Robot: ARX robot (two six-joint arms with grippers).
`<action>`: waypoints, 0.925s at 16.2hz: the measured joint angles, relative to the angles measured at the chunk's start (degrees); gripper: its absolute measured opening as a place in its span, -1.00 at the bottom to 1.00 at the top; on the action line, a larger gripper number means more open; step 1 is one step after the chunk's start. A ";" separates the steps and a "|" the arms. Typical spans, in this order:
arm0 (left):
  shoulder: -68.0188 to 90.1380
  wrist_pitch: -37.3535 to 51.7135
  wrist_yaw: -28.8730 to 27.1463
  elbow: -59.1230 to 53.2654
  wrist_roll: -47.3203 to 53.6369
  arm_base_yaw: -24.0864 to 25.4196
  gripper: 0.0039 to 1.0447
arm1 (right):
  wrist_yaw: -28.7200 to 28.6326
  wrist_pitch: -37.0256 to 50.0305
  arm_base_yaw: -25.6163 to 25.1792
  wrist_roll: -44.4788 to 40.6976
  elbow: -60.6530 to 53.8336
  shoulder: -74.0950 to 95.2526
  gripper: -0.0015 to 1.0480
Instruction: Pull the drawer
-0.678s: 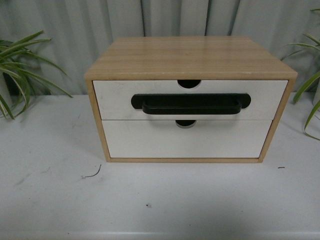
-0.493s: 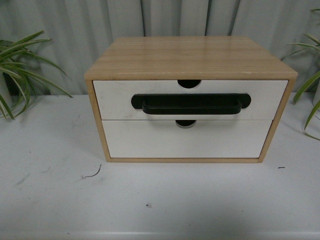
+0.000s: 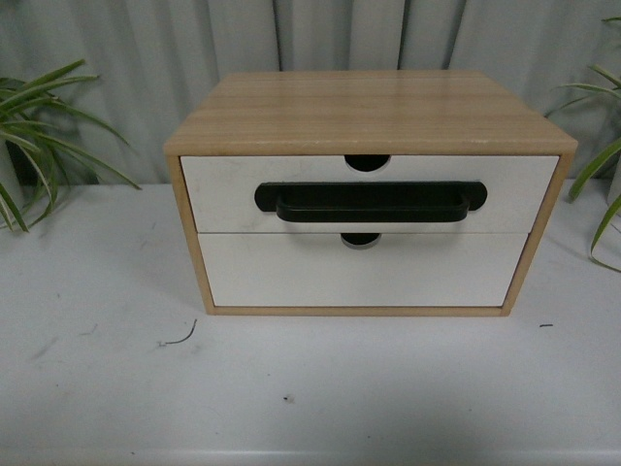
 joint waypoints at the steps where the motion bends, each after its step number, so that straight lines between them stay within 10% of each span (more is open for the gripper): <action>1: 0.00 0.00 0.00 0.00 0.00 0.00 0.88 | 0.00 -0.02 0.00 0.00 0.00 0.00 0.88; 15: 0.00 0.00 0.00 0.00 0.00 0.00 0.88 | 0.00 0.00 0.00 0.00 0.00 0.00 0.88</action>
